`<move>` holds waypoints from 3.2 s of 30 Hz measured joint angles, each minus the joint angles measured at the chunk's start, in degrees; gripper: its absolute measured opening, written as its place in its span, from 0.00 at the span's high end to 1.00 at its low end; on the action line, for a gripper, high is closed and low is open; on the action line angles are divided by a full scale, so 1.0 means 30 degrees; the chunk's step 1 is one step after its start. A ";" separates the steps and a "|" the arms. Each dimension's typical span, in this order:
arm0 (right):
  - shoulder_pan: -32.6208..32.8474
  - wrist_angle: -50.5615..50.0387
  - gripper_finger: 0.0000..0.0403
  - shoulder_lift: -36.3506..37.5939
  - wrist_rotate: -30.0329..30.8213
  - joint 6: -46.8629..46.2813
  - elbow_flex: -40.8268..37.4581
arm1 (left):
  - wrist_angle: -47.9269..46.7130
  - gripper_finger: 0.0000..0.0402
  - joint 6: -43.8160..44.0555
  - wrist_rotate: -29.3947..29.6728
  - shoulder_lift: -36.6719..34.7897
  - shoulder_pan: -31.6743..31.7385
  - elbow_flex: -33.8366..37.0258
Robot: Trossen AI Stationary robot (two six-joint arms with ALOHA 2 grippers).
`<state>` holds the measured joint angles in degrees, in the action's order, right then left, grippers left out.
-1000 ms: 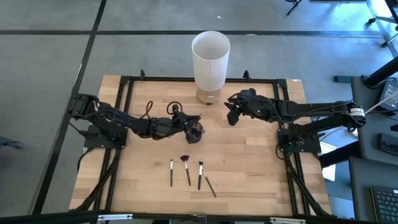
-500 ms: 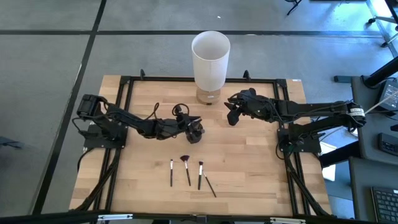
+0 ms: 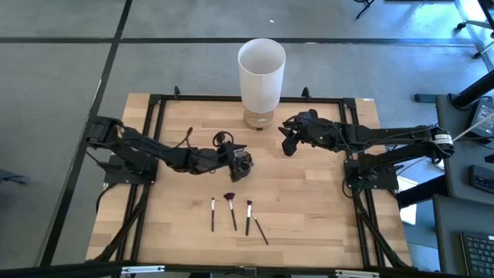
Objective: Put items in baskets/containers
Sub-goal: Put the black eyeshadow brush into the black pen holder
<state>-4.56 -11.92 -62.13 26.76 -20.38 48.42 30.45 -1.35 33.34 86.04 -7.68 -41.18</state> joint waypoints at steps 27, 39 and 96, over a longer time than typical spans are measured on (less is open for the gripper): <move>-0.0141 0.0743 0.69 0.0000 -0.0333 -0.0965 0.0000 | -1.9080 0.58 2.4946 -1.0465 0.0442 -0.4569 -0.2879; -0.1401 0.2317 0.69 0.0007 -0.0284 0.0954 0.0000 | -1.9101 0.57 2.9713 -1.4341 0.3226 -0.4155 -0.3472; -0.2215 0.2432 0.69 0.0007 -0.1834 0.0517 0.0000 | -2.0840 0.94 1.1309 0.8028 -0.2491 -0.4005 -0.7395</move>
<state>-11.20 -4.63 -62.11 21.26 -18.83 48.42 -32.07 32.58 57.43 78.57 -19.69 -63.37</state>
